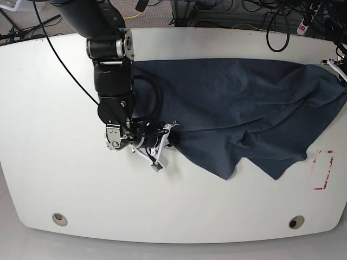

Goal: Fold the T-shirt properly
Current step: 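Lift the shirt with both grippers, stretching it between them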

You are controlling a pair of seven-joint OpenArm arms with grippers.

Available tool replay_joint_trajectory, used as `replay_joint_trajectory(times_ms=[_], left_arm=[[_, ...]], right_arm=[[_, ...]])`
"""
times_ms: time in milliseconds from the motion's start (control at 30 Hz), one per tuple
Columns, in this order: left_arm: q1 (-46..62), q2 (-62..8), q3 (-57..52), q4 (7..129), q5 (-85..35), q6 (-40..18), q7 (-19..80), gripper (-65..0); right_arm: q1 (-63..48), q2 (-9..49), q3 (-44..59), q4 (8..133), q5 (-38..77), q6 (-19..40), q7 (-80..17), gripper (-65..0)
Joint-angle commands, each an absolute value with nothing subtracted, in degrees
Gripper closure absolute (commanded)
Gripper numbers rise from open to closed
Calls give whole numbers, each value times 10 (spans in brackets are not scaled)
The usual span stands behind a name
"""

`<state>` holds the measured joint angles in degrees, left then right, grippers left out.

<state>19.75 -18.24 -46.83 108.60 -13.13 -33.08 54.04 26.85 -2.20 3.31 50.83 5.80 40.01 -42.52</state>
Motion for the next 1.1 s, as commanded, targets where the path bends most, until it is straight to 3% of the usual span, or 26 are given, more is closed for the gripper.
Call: replay_joint_trajectory(times_ms=[0,200,400,800,1067], left_arm=[[177,-194,-468,1098,-135,-330,529,0],[122,-196,-417,1099,-135,-328,529,0],[57,-200,-335,1132,-85,-327,530,0],[-113,-152,-215,1130,31,-327,531,0],[-240,-110,-188,1129,80,-327,576,0]], right_arm=[[271,-19,36,589,64,400,-446,0],[256,15,38,749,65,400,-517,0],[286,70,38,819,67,400,-560,0],[439,156,34,825,65,400,-584,0],[575,182,21,743,65,400,-584,0]])
